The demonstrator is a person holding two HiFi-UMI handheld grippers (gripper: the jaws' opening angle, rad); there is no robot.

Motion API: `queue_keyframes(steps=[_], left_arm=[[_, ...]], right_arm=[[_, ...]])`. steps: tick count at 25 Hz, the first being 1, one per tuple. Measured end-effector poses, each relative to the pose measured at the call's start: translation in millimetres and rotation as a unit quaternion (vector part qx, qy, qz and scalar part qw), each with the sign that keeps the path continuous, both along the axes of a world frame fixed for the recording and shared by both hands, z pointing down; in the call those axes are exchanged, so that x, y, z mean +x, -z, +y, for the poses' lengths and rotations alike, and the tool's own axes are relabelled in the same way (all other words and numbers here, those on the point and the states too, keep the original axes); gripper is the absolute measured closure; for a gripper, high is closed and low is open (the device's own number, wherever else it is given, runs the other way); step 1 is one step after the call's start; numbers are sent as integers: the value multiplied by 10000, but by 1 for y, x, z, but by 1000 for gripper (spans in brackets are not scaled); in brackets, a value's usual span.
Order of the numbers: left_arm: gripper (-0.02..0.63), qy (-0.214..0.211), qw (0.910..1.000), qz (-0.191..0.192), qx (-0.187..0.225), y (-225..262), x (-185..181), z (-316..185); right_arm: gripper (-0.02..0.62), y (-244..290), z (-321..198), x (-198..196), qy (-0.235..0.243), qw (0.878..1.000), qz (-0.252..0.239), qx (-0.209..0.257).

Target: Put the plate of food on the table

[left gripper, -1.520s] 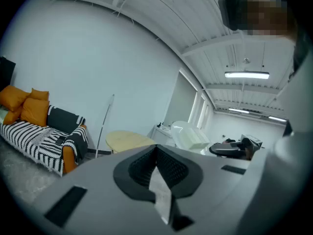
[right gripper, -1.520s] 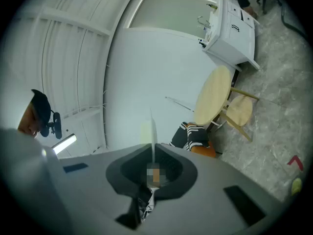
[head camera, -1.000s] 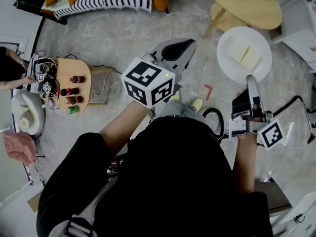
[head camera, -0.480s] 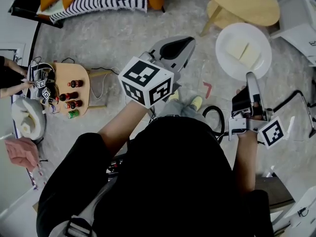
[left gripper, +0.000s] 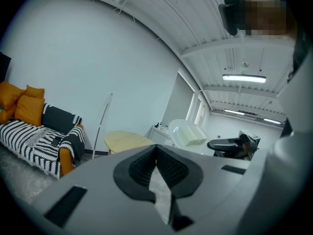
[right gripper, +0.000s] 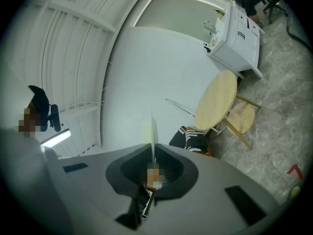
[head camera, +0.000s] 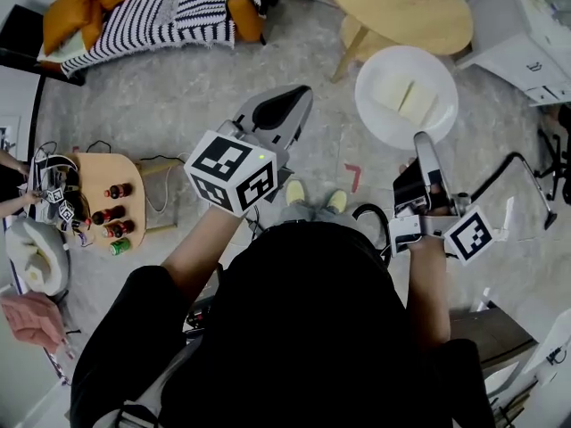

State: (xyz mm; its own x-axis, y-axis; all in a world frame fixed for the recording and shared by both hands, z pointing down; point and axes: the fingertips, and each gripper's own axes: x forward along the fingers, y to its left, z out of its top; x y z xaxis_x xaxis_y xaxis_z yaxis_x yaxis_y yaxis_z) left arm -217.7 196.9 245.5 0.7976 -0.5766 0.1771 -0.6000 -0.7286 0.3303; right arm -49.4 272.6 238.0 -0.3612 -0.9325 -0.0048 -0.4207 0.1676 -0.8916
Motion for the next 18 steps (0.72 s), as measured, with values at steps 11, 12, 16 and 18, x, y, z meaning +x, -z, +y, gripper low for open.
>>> queue_keyframes(steps=[11, 12, 16, 18], left_arm=[[598, -238, 9997, 65, 51, -8, -24, -19], [598, -249, 9996, 78, 65, -8, -25, -20], [598, -314, 9993, 151, 142, -5, -20, -27], [598, -352, 9991, 178, 173, -5, -14, -33]], right_arm=[[574, 9, -18, -24, -200, 9995, 207, 95], [574, 10, -18, -25, -213, 9995, 224, 101], [574, 13, -26, -23, -242, 9991, 303, 186], [574, 13, -32, -18, -251, 9989, 315, 222]])
